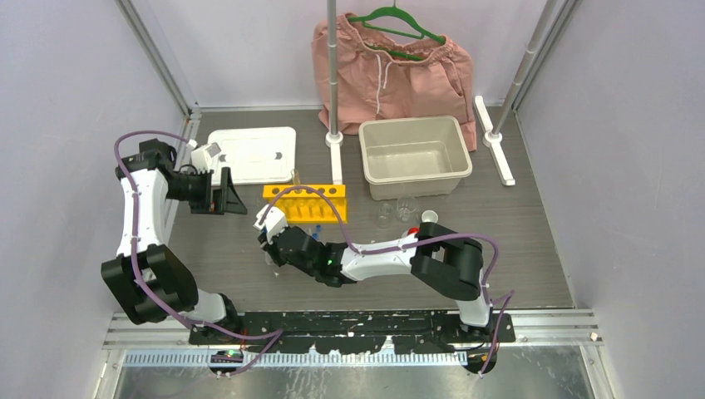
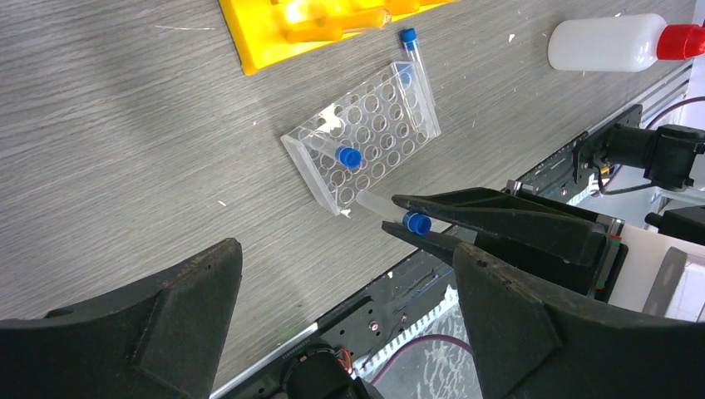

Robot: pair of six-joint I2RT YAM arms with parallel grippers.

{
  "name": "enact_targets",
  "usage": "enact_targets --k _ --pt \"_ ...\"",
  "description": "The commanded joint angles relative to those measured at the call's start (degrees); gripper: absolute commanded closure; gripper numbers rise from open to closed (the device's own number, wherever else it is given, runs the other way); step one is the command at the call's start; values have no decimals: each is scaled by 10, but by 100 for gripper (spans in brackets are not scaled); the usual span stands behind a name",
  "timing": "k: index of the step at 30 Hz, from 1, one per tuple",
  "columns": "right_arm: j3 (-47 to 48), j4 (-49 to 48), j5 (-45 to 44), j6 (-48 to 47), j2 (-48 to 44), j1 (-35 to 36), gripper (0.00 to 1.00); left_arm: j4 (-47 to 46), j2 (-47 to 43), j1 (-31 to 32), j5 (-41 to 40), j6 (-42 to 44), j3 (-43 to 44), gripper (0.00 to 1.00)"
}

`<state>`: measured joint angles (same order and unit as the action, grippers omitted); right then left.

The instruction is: Organize the chemistry lab equipment

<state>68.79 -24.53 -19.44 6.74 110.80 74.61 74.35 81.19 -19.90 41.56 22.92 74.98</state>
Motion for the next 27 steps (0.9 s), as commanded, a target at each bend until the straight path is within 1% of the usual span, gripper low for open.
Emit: enact_targets --k 1,20,27 --pt "4 -47 -7 -3 -1 1 99 -8 0 -3 3 4 10 3" --pt "12 -30 21 13 24 1 99 -1 3 -3 0 12 18 3" --pt "12 -33 15 7 34 0 99 -1 3 -3 4 10 24 3"
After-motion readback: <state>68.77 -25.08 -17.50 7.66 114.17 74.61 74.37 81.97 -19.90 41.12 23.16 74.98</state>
